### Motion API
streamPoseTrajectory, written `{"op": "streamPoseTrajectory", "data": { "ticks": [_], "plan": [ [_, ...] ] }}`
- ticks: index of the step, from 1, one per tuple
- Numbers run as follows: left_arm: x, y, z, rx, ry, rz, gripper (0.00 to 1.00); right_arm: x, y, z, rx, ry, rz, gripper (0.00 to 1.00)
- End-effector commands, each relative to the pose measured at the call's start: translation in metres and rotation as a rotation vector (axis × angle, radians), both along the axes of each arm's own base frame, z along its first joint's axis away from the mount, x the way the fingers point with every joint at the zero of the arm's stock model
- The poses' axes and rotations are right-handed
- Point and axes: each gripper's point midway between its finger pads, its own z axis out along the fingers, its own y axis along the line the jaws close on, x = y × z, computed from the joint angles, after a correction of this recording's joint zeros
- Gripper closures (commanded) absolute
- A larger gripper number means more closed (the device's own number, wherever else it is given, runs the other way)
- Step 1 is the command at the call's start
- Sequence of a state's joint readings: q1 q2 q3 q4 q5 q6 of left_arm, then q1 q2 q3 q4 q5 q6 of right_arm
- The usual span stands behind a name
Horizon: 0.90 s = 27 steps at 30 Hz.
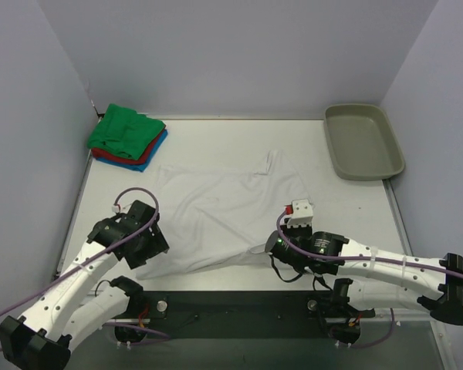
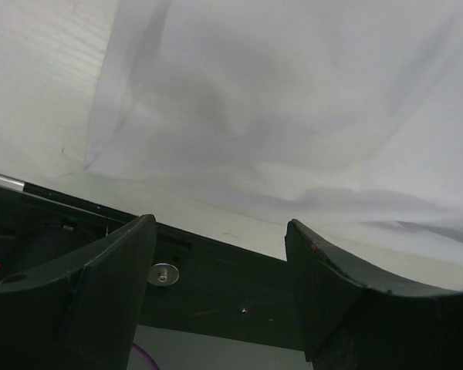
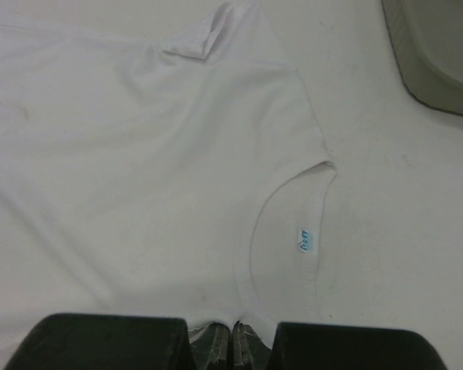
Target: Fold and stack the t-shirts
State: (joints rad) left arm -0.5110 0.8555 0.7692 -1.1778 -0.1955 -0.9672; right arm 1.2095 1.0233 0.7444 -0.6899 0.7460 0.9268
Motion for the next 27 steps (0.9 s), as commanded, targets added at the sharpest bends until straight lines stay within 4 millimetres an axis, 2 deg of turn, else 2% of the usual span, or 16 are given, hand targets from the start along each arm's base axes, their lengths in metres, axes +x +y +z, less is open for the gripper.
{"op": "streamPoseTrajectory", "data": {
  "ticks": [1, 6, 10, 18, 22, 27],
  "plan": [
    [-0.023, 0.003, -0.024, -0.076, 0.096, 0.149, 0.25, 0.003, -0.012, 0.001, -0.015, -0.015, 0.004, 1.00],
    [-0.028, 0.003, -0.040, -0.068, 0.135, 0.213, 0.30, 0.002, -0.019, 0.004, 0.021, -0.024, 0.011, 1.00],
    [-0.032, 0.010, -0.051, 0.014, 0.200, 0.245, 0.32, 0.001, -0.021, 0.006, 0.061, -0.028, 0.019, 1.00],
    [-0.022, 0.019, -0.059, 0.098, 0.180, 0.304, 0.34, -0.006, -0.021, 0.003, 0.110, -0.009, 0.041, 1.00],
    [-0.023, 0.026, -0.065, 0.153, 0.205, 0.304, 0.34, -0.007, -0.019, 0.004, 0.129, -0.005, 0.049, 1.00],
    [-0.026, 0.022, -0.071, 0.158, 0.231, 0.278, 0.34, -0.008, -0.019, 0.002, 0.139, -0.004, 0.054, 1.00]
  ]
}}
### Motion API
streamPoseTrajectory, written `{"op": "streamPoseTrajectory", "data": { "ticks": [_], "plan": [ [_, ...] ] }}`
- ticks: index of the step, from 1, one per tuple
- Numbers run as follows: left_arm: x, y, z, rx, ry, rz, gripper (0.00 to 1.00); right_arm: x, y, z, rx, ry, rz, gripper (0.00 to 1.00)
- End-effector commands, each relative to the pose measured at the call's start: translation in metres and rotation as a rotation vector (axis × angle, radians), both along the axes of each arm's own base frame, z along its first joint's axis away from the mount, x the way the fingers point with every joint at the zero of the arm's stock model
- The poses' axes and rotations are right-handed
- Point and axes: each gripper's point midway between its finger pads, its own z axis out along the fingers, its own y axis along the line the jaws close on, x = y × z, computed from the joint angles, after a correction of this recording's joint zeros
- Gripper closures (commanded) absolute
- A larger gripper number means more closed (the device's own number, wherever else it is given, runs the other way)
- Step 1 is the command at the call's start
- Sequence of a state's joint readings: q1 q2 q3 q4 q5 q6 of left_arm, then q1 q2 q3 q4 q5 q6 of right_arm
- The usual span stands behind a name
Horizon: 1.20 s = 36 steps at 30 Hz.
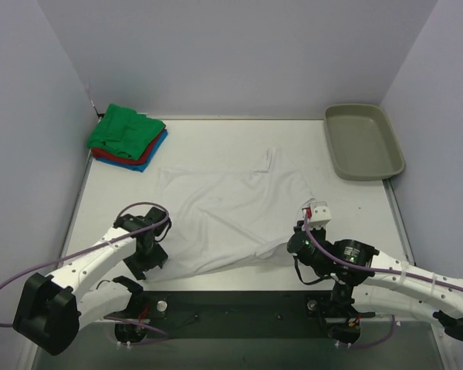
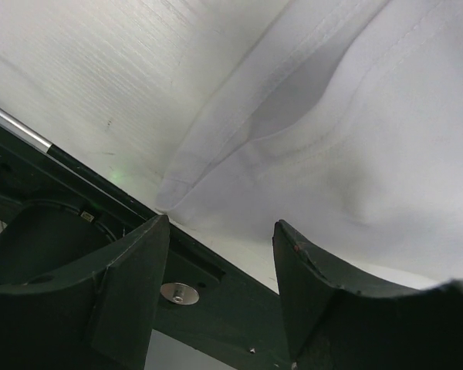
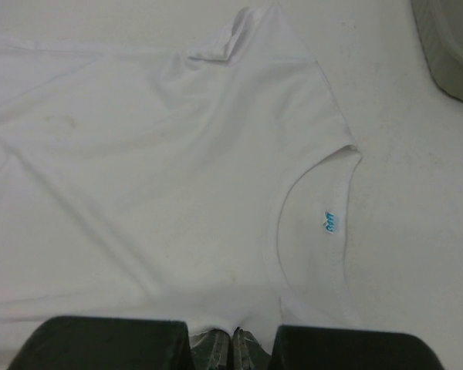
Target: Fold and stack the t-shirts
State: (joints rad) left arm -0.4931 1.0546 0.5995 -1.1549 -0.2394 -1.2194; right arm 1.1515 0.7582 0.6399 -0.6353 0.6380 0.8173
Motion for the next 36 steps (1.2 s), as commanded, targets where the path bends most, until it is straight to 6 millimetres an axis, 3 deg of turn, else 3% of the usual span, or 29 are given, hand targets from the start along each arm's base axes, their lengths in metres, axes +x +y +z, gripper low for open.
{"op": "streamPoseTrajectory", "data": {
  "ticks": [1, 7, 10, 14, 20, 25, 29, 36],
  "plan": [
    [0.002, -0.003, -0.006, 0.011, -0.001, 0.001, 0.34, 0.001, -0.005, 0.000, -0.006, -0.009, -0.005, 1.00],
    [0.003, -0.007, -0.014, 0.027, 0.038, -0.014, 0.34, 0.001, -0.006, 0.001, 0.001, -0.016, -0.001, 1.00],
    [0.029, -0.017, -0.002, 0.018, -0.026, -0.042, 0.35, 0.000, -0.004, 0.001, 0.003, -0.010, 0.005, 1.00],
    [0.048, -0.028, 0.015, 0.018, -0.057, -0.075, 0.35, -0.005, 0.002, -0.001, 0.021, 0.022, 0.036, 1.00],
    [0.050, -0.037, 0.030, -0.066, -0.139, -0.081, 0.35, -0.047, 0.013, -0.024, 0.124, 0.164, 0.142, 1.00],
    [0.060, -0.038, 0.050, -0.082, -0.226, -0.112, 0.35, -0.069, 0.011, -0.025, 0.089, 0.166, 0.183, 1.00],
    [0.069, -0.042, 0.065, -0.111, -0.294, -0.132, 0.35, -0.085, 0.026, -0.016, 0.036, 0.115, 0.261, 1.00],
    [0.074, -0.054, 0.077, -0.199, -0.380, -0.169, 0.35, -0.109, 0.089, 0.021, -0.044, -0.022, 0.389, 1.00]
  ]
}}
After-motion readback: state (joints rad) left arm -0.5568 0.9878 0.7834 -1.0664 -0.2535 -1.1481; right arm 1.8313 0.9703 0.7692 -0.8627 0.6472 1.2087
